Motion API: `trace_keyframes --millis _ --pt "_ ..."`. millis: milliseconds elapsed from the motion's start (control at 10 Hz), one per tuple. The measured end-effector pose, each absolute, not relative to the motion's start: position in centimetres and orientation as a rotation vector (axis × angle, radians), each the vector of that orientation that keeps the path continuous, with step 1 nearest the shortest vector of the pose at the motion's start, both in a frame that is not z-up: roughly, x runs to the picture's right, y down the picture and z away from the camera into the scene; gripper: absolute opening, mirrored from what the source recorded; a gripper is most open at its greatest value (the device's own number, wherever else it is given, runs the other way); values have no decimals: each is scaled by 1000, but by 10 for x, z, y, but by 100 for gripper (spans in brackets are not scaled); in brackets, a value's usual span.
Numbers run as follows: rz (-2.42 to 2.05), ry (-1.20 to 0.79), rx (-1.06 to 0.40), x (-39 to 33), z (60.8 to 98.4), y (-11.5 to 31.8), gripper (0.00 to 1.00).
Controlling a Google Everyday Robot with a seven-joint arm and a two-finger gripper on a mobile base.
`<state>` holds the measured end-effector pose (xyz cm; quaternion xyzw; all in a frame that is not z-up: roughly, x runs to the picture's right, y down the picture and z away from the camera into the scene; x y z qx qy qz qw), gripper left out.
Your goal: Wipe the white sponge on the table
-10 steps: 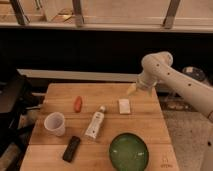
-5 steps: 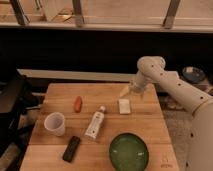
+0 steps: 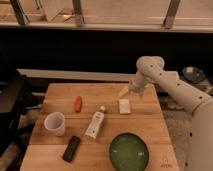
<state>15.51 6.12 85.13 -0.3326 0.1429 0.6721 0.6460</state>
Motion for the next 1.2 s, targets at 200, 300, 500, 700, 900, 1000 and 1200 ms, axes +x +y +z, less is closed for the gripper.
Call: trace_keyframes --millis 200,300,500,700,900,1000,1200 --pt "1524 337 -772 144 864 69 80" --pt "1518 342 -769 138 871 71 80" --pt "1519 363 -758 137 883 75 80" --pt "1520 386 -756 137 895 83 80" --pt "1521 398 -770 131 905 90 80" --pt "1525 404 -778 130 909 94 80" --pt "1532 417 -791 128 914 101 79"
